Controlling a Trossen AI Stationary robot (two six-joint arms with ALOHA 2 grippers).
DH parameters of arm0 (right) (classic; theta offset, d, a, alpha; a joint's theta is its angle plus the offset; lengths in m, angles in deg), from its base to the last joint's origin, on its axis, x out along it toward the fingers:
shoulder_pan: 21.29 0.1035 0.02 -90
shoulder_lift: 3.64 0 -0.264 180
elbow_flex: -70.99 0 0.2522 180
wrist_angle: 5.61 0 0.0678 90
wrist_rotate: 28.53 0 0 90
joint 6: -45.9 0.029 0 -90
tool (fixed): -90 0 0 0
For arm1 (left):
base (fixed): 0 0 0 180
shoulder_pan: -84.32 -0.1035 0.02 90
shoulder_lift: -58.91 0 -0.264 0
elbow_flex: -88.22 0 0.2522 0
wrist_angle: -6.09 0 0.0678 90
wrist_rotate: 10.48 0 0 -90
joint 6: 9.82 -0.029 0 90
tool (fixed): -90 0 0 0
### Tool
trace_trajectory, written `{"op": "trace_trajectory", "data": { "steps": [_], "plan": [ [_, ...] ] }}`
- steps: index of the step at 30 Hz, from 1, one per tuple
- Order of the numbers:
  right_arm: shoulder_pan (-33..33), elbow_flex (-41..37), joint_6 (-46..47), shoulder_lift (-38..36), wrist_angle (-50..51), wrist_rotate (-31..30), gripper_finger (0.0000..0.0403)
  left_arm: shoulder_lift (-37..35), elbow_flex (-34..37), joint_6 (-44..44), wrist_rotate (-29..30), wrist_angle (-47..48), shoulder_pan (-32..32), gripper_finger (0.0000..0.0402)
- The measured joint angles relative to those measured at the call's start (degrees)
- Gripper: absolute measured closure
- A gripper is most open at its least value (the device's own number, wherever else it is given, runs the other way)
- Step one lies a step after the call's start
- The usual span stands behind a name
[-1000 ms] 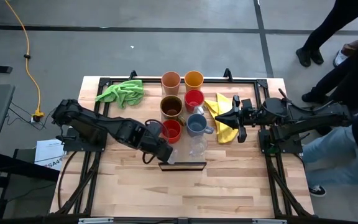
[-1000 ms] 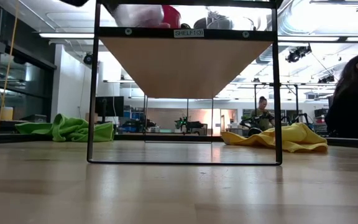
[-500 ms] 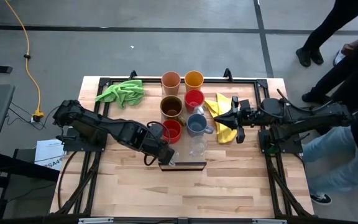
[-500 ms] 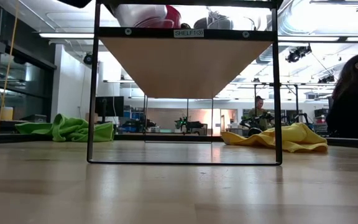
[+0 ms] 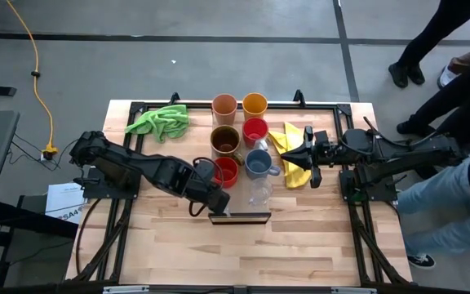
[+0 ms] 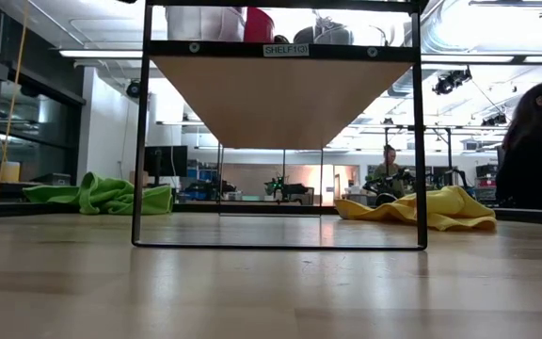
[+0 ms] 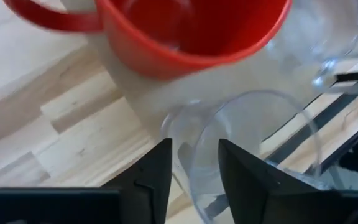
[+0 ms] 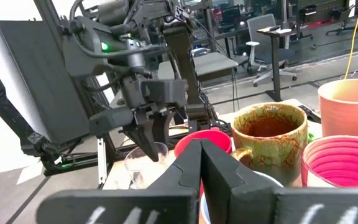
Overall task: Stack small to large cups/mugs on shelf
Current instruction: Return to Home Position
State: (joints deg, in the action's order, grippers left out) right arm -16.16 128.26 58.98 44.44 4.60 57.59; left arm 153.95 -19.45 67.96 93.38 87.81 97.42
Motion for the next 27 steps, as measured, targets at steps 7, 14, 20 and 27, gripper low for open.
{"op": "trace_trajectory", "data": {
  "steps": [7, 14, 20, 27],
  "plan": [
    [0.0, 0.0, 0.47, -0.02, 0.08, 0.0, 0.0402, 0.0, -1.05, -1.05, 1.32, 0.35, 0.0, 0.0266],
    [0.0, 0.0, 0.44, -0.02, 0.09, 0.0, 0.0402, 0.0, -1.06, -2.21, 1.25, -0.68, 0.0, 0.0268],
    [0.0, 0.0, 0.44, -0.02, 0.11, 0.0, 0.0402, 0.0, -1.06, -3.94, 1.32, -0.92, 0.0, 0.0268],
    [0.0, 0.0, 0.44, -0.02, 0.11, 0.0, 0.0402, 0.0, -1.06, -4.36, 3.47, -0.96, -0.02, 0.0268]
  ]
}}
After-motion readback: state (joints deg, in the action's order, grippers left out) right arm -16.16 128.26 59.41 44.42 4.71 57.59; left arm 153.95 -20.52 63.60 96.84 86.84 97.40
